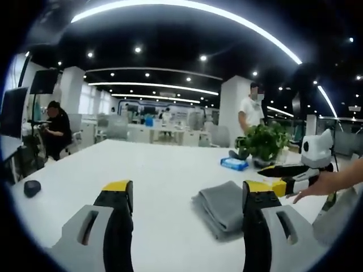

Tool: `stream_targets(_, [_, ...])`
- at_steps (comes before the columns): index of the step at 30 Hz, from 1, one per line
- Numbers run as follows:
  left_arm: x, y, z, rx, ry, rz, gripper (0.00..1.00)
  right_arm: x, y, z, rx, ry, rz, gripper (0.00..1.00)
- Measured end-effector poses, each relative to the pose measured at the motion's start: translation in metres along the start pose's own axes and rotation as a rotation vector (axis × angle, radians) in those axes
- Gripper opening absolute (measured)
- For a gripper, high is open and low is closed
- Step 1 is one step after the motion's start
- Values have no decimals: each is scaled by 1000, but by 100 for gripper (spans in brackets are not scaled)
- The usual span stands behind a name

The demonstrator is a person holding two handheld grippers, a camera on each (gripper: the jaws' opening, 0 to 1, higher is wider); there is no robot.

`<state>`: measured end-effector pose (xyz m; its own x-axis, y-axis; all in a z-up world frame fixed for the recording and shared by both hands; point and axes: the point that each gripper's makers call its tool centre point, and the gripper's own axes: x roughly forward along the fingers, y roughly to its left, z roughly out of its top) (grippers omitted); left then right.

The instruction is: Open the folded towel by lifting each exposed corner and separating the folded layers until the towel lies flat within the target outline without major curled edges

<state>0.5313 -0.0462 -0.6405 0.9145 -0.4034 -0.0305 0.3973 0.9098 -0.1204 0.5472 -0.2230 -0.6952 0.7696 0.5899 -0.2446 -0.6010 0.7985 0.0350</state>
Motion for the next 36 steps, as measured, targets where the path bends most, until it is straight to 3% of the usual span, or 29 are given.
stream_targets(8, [0,3,-2,-29,11,6,76,28,16,-19,-60,46,59,65])
stream_targets(12, [1,-4,-3,7,17,-14,76,38,20,-30,-121,65,68,69])
stream_targets(22, [2,-13,-3,57,19,-46,74,56,32,-62,-144,138,90,63])
stream_targets(31, [1,-8,-4,64,24,-24,73,64,40,-99,-161,243,106,60])
stream_targets(36, [1,-4,-4,46,25,-11,73,67,39,-99,-174,240,90,57])
